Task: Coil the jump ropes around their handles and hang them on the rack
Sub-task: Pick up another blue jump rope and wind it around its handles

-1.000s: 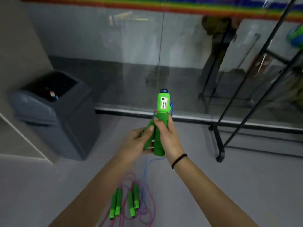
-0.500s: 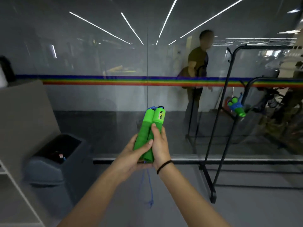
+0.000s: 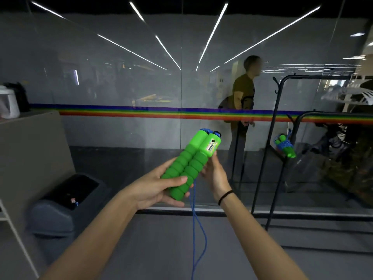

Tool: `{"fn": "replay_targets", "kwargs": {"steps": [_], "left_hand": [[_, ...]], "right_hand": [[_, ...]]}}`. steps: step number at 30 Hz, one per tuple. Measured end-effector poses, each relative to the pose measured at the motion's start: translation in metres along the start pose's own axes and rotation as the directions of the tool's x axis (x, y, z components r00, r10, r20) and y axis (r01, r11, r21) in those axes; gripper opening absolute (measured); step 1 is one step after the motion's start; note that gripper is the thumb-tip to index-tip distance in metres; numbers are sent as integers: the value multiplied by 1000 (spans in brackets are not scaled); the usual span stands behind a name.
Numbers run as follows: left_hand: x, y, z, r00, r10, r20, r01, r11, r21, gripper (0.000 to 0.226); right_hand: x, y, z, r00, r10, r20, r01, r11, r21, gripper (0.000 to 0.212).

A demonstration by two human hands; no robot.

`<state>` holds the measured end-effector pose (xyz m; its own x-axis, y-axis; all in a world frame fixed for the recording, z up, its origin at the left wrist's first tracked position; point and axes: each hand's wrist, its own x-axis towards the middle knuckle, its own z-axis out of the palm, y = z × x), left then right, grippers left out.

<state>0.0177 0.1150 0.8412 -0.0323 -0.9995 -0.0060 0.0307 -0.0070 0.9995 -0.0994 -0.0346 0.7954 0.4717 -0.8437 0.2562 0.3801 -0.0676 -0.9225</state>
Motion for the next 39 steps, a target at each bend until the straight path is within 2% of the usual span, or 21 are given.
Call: {"fn": "replay_targets", "kwargs": {"steps": [3,6,8,9,10,12,14,15,17,19,21,23,26,28,29,30,32,35,36,37,39], "left_hand": [[3,0,0,999,37,-33,-40,996,-76,53],[9,1,-6,981,99,-168,-112,991,-72,49],[17,-4,-15,946,172,-276,-152,984,92,50],[21,-9,-21,912,254,-322,-172,950,262,53],[26,-15,-27,877,351,-329,-180,873,453,58],[35,-27,-37,855,466,-228,-158,653,741,68],[41,-36,-40,889,450,-81,-153,459,875,73],[42,-38,-39,910,414,-7,-157,361,919,72],[43,-37,-36,933,341,116,-192,198,961,68],[41,-32,-34,935,289,205,-254,145,956,63],[37,-25,-37,932,236,275,-318,170,933,60],[31,-19,-39,917,201,345,-390,272,880,57],[22,-16,-39,899,275,340,-437,604,667,54],[21,-19,-38,906,321,276,-419,772,478,53],[21,-21,-37,915,332,230,-400,824,401,51],[22,-23,-37,928,331,174,-371,869,326,46],[26,-28,-36,949,313,38,-314,922,225,33],[37,-36,-40,938,317,-137,-285,934,215,21],[40,-39,-41,933,313,-174,-269,933,238,22],[43,-41,-42,926,320,-201,-252,919,303,24],[46,-46,-48,898,379,-226,-201,807,556,32]], "right_hand": [[-14,21,0,999,28,26,-28,1000,8,53],[-46,52,0,999,47,-7,-48,970,-240,50],[-70,55,-1,992,-15,125,82,830,-552,41],[-79,48,1,967,-29,255,198,714,-672,36],[-82,37,3,930,-14,367,306,584,-752,33],[-80,4,8,883,42,467,430,325,-842,31],[-69,-30,11,857,89,508,504,63,-861,31],[-62,-46,9,840,106,532,535,-11,-844,30],[-47,-71,2,823,143,549,558,-27,-829,26],[-34,-85,-7,821,178,543,536,85,-840,21],[-20,-88,-13,818,183,545,486,285,-826,14],[-11,-85,-17,830,154,536,395,516,-760,3],[-16,-67,-27,855,93,510,183,867,-464,8],[-22,-38,-28,965,87,247,-18,962,-271,51],[-25,-22,-26,981,115,156,-70,961,-269,53],[-28,-10,-23,978,149,146,-101,951,-292,43],[-34,5,-12,954,175,244,-71,921,-384,27],[-45,5,-7,955,195,226,-53,856,-515,34],[-46,3,-8,960,164,226,4,801,-599,33],[-47,-2,-10,963,123,238,90,689,-719,32],[-44,-15,-15,945,121,303,242,363,-900,28]]}}
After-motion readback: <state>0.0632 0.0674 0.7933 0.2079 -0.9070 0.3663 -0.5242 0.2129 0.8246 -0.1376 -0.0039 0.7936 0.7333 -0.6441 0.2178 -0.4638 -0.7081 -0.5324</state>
